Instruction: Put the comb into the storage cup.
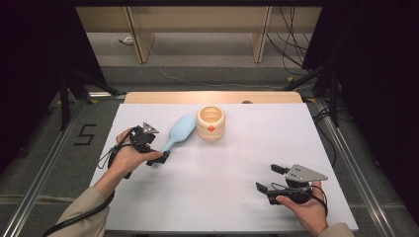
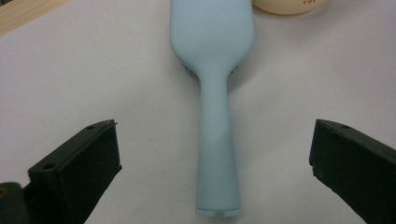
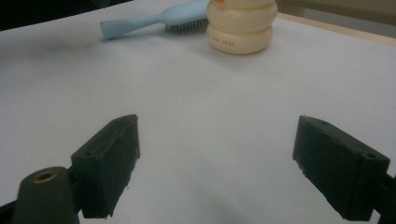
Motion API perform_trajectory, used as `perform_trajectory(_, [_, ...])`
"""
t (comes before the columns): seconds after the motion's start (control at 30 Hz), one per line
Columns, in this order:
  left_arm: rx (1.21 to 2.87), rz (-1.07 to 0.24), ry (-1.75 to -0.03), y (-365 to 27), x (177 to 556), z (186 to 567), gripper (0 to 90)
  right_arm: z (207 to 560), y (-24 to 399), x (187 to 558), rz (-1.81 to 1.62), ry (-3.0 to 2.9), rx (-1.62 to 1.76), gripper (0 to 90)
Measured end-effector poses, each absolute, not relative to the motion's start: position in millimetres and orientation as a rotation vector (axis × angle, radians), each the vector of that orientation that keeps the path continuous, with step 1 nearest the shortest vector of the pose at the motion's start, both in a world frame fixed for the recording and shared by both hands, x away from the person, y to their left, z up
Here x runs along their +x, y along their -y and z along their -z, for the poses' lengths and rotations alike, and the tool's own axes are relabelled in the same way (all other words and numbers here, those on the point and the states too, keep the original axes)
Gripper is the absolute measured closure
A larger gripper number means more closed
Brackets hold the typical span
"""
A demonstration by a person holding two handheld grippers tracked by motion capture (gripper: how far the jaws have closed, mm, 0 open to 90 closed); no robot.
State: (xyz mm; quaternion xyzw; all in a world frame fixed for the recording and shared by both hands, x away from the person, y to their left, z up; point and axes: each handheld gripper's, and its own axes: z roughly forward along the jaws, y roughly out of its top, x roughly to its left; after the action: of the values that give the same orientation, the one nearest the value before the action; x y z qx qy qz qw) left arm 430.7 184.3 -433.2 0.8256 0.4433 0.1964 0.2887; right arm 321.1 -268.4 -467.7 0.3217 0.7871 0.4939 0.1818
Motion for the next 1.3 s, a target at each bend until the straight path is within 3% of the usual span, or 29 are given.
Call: perform_trajectory(1.3, [2.364,-0.480,-1.221,-158,488,451,5.2,468,269,322,-1.401,-2.219,0.906,15.9])
